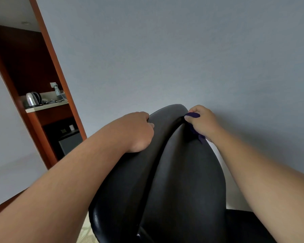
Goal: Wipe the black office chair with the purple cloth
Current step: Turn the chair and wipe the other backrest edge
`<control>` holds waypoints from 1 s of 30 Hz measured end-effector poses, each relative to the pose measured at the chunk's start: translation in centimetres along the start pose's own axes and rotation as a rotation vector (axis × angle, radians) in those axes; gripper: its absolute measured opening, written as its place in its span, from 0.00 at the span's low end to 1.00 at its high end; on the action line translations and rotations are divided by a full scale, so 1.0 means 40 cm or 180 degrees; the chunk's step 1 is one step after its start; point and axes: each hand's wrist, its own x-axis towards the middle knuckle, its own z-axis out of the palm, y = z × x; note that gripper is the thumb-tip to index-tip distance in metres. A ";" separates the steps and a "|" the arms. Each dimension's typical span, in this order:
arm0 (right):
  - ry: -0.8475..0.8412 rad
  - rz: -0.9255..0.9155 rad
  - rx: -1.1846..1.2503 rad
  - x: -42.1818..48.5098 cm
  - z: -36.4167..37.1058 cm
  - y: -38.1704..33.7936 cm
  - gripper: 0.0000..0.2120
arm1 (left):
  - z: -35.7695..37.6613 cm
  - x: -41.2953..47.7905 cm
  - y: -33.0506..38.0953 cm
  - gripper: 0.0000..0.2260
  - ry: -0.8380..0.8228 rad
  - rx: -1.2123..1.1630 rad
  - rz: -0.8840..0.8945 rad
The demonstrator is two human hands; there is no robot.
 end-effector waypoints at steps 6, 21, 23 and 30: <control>-0.0190 -0.0409 0.0468 -0.216 0.004 -0.094 0.07 | -0.002 -0.011 0.006 0.16 0.0011 -0.0061 -0.0033; -0.0182 -0.0488 0.0439 -0.204 0.014 -0.102 0.06 | 0.001 -0.032 0.008 0.18 0.0063 -0.0060 -0.0060; -0.0064 -0.0312 0.0361 -0.137 0.027 -0.068 0.06 | 0.001 -0.028 0.004 0.17 0.0047 -0.0069 -0.0058; -0.0147 0.0321 -0.0366 0.039 0.036 0.001 0.09 | 0.004 -0.011 -0.008 0.17 0.0097 -0.0091 -0.0027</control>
